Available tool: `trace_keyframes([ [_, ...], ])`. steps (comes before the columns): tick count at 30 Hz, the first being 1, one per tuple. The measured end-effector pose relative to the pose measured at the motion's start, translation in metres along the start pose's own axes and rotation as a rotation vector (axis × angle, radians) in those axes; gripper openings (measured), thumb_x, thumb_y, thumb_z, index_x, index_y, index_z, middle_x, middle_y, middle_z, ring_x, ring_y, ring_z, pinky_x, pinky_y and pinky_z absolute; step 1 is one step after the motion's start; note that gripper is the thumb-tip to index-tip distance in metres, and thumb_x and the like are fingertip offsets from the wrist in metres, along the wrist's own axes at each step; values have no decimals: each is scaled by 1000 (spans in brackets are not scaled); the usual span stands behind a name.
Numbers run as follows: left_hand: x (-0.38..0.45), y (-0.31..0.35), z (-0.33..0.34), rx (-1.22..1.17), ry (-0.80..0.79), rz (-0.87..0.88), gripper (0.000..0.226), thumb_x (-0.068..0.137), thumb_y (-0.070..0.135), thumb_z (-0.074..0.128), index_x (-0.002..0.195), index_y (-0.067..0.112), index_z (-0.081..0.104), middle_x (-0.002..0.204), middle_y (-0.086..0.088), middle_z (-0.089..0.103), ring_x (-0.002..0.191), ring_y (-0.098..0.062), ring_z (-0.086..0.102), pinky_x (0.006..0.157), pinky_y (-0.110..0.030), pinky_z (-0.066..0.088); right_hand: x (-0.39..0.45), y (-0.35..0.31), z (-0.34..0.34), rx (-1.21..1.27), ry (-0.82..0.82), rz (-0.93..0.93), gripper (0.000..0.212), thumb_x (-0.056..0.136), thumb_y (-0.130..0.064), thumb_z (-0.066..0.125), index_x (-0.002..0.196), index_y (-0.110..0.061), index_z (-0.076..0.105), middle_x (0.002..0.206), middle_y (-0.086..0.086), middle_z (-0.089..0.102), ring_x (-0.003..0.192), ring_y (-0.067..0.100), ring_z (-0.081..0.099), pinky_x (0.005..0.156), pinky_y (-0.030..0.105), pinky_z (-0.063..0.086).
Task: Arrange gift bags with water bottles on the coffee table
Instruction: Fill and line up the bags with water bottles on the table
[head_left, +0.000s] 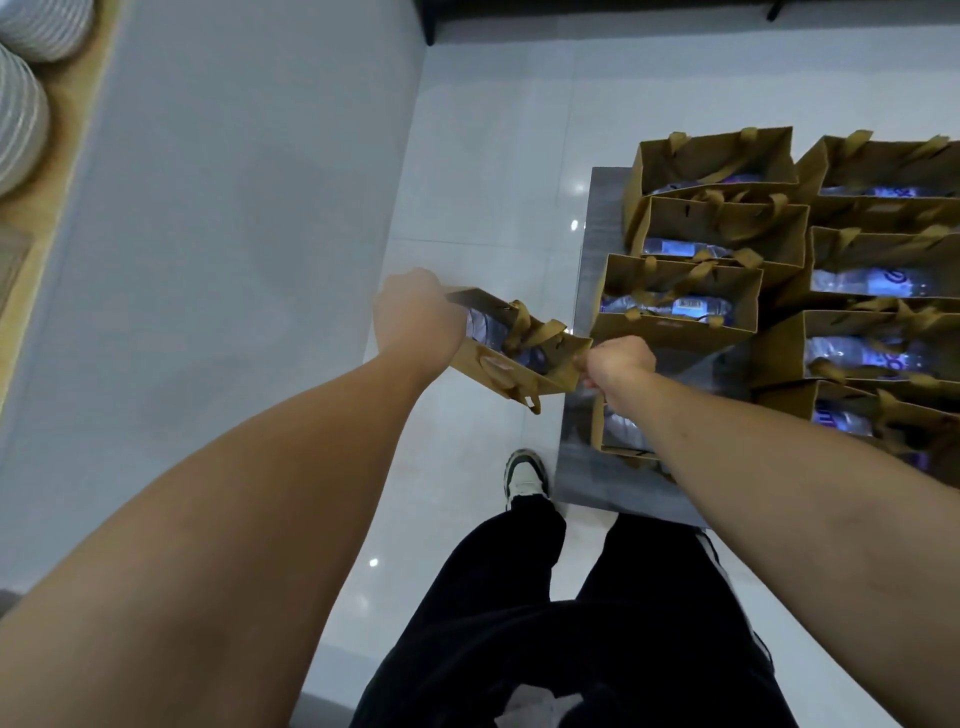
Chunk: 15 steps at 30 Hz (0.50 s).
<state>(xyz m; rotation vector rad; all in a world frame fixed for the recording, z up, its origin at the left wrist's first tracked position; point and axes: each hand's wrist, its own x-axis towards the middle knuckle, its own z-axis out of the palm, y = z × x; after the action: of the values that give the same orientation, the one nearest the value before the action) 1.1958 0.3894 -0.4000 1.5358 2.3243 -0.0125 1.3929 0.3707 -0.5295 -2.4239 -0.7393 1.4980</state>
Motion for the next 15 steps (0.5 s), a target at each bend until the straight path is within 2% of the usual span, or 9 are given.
trace_keyframes([
  [3, 2, -5, 3, -8, 0, -21, 11, 73, 0, 54, 65, 5, 48, 60, -7, 43, 54, -24, 43, 47, -27, 31, -7, -4, -1, -91, 91, -110, 15, 94, -20, 65, 100, -10, 74, 94, 7, 71, 86, 26, 68, 66, 30, 54],
  [5, 3, -7, 7, -32, -8, -41, 6, 74, 0, 55, 69, 4, 54, 62, -8, 46, 60, -28, 49, 54, -29, 39, -13, -8, -9, -124, 109, -176, 14, 95, -18, 63, 94, -12, 75, 92, 5, 71, 87, 24, 68, 71, 31, 54],
  [8, 1, 1, 16, -37, -32, -54, 6, 77, 3, 55, 71, 4, 56, 66, -9, 50, 66, -30, 52, 58, -31, 38, -17, -8, -31, -190, 176, -245, 15, 95, -15, 61, 94, -10, 76, 94, 6, 72, 92, 25, 67, 82, 33, 57],
  [11, -4, 19, 28, -19, -69, -38, 8, 82, 8, 56, 76, 5, 59, 77, -14, 57, 74, -34, 54, 63, -32, 39, -14, -5, -59, -229, 233, -291, 13, 91, -15, 65, 91, -11, 77, 94, 6, 72, 95, 27, 67, 84, 33, 56],
  [15, -16, 48, 50, -31, -124, -3, 7, 83, 9, 58, 83, 6, 64, 82, -14, 56, 76, -34, 54, 66, -33, 43, -5, 8, -98, -293, 265, -306, 10, 88, -16, 67, 85, -15, 76, 93, 10, 73, 97, 30, 67, 87, 35, 55],
])
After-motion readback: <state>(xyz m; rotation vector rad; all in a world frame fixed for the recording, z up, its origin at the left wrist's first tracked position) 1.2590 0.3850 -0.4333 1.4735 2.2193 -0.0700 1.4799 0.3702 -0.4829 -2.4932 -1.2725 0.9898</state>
